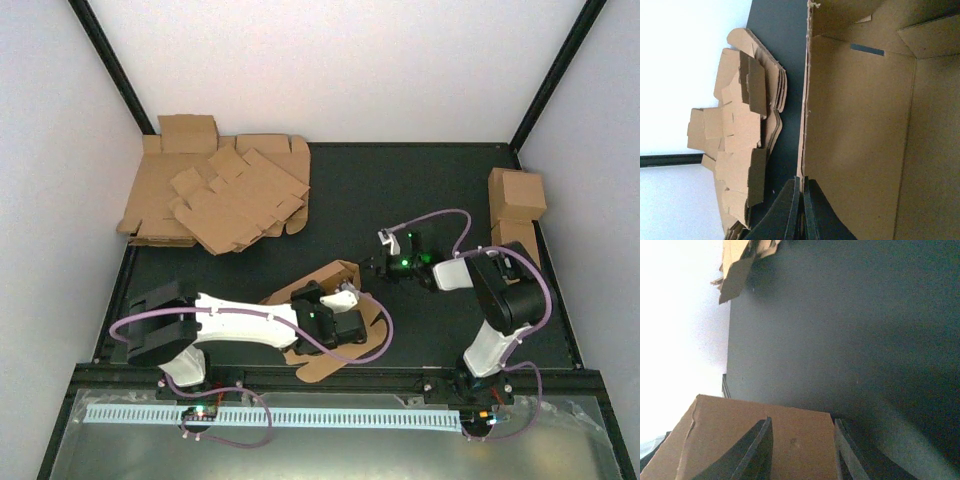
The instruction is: Fold the paper box
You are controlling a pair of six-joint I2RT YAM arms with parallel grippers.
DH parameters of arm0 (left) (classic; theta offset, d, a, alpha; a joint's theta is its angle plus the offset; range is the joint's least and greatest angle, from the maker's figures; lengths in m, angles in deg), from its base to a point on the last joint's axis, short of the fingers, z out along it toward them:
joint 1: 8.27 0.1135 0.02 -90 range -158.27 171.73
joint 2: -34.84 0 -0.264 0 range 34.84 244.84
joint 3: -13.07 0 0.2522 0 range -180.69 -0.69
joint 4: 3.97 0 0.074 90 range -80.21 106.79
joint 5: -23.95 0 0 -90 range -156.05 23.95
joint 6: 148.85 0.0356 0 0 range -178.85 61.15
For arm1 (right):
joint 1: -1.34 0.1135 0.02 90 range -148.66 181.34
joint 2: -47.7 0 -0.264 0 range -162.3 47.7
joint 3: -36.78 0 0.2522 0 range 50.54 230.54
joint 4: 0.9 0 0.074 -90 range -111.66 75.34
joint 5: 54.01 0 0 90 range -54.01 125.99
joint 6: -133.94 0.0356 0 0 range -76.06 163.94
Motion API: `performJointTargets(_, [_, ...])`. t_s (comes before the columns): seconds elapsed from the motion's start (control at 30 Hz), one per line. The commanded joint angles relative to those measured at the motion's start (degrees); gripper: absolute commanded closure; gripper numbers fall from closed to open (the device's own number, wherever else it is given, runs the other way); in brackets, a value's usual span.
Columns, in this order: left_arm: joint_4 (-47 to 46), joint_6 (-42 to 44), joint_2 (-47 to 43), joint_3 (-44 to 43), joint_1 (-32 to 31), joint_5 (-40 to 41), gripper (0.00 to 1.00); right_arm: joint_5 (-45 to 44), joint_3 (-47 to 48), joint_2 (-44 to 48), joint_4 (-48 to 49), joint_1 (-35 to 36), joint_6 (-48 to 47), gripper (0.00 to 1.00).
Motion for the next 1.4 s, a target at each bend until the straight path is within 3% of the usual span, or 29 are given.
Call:
performJointTargets(0.0, [-0.1,0.0,1.9,-1.4,-1.5,2.1,0.99,1.0,-2.7,3.2,0.0,0.4,-2.2,0.63])
performJointTargets(0.37, [2.7,-0.6,5.2,-3.8,-4.0,4.7,0.98,-5.4,-12.1,10.4,9.6,2.9,-3.6,0.59])
performJointTargets(0.87, [2.9,-1.6,7.0,-3.6,-5.8,6.2,0.98,-10.2,-23.2,12.4,34.1,7.7,-1.4,0.57])
performJointTargets(1.2, [-0.7,-0.3,4.7,-1.9,-5.8,5.3,0.98,-10.9,-25.5,13.4,42.1,11.7,-3.6,0.52])
performJointTargets(1.37, [-1.9,0.2,4.2,-1.4,-5.8,5.0,0.98,-13.7,-23.9,12.0,37.4,12.4,-5.3,0.54])
